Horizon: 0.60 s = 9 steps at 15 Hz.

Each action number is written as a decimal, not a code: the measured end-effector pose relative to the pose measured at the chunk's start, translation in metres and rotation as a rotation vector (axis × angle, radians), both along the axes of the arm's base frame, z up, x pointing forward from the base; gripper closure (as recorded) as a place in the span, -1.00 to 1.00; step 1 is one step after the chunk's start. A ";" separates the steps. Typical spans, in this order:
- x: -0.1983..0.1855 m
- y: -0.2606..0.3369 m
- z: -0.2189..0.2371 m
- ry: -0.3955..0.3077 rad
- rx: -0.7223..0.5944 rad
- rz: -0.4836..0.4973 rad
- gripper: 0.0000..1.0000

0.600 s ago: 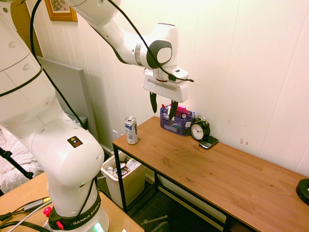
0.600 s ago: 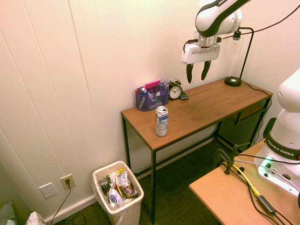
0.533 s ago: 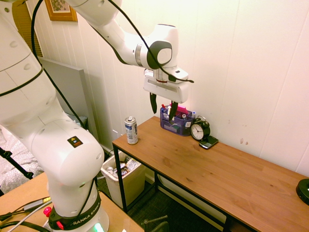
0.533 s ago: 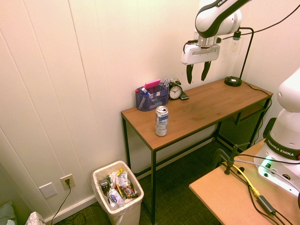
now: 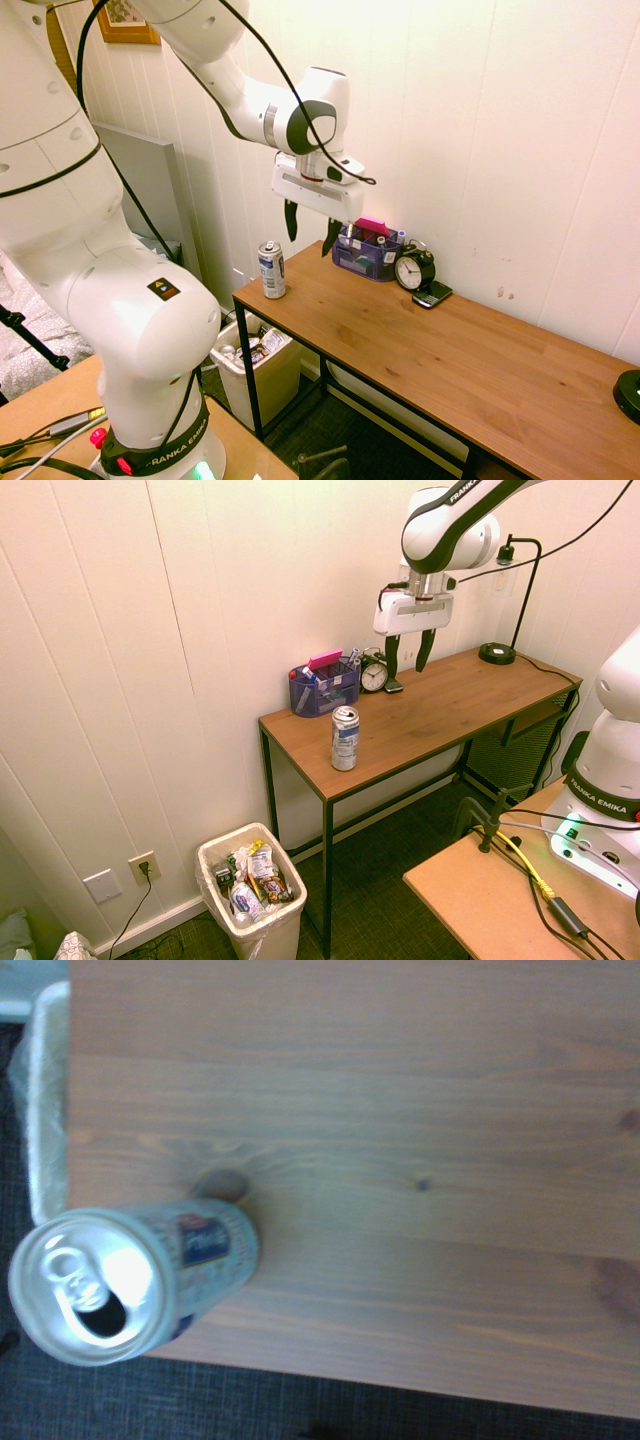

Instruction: Throw the can in the trash bin

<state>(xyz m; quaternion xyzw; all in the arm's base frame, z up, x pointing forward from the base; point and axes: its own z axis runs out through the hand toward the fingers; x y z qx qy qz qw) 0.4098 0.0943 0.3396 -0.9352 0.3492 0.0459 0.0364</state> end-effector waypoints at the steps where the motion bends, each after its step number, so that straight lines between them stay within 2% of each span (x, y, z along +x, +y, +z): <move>1: -0.005 0.016 -0.004 0.011 0.007 0.025 -1.00; 4: -0.019 0.060 -0.022 0.032 0.005 0.080 -1.00; 9: -0.010 0.110 -0.063 0.049 -0.012 0.071 -1.00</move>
